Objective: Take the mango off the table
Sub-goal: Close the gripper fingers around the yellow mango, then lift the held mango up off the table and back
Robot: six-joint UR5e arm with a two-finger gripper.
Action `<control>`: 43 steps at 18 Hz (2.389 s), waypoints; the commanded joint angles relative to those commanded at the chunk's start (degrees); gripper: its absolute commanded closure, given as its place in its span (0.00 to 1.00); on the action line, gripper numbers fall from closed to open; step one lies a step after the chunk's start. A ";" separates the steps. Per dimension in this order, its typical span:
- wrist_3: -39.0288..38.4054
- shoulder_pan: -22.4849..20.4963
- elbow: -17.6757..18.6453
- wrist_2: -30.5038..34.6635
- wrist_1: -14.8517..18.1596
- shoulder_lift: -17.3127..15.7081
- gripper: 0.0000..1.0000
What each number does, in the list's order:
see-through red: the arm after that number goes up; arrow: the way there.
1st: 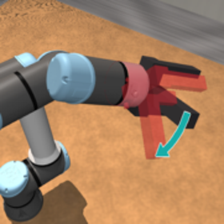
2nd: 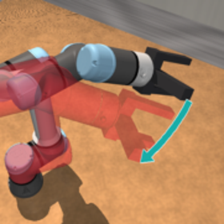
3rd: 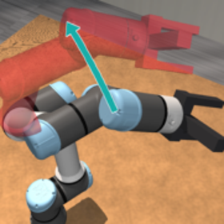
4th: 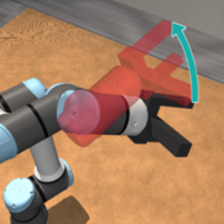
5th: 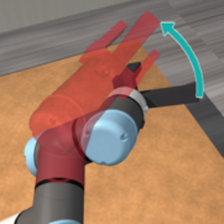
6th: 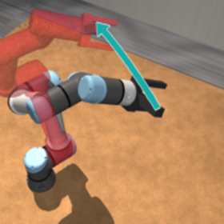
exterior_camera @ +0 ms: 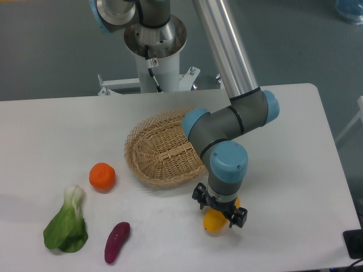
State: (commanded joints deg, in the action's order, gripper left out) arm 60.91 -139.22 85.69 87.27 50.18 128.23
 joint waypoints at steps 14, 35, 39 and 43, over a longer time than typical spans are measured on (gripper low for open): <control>-1.49 -0.44 0.53 1.23 0.53 -3.34 0.50; 11.07 -9.67 -1.58 1.76 7.56 -10.37 0.47; 12.12 -9.49 -1.84 4.65 7.91 -10.28 0.46; 14.41 -9.58 -2.02 5.01 9.58 -10.37 0.46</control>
State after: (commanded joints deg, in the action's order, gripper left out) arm 75.32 -148.80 83.67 92.28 59.76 117.86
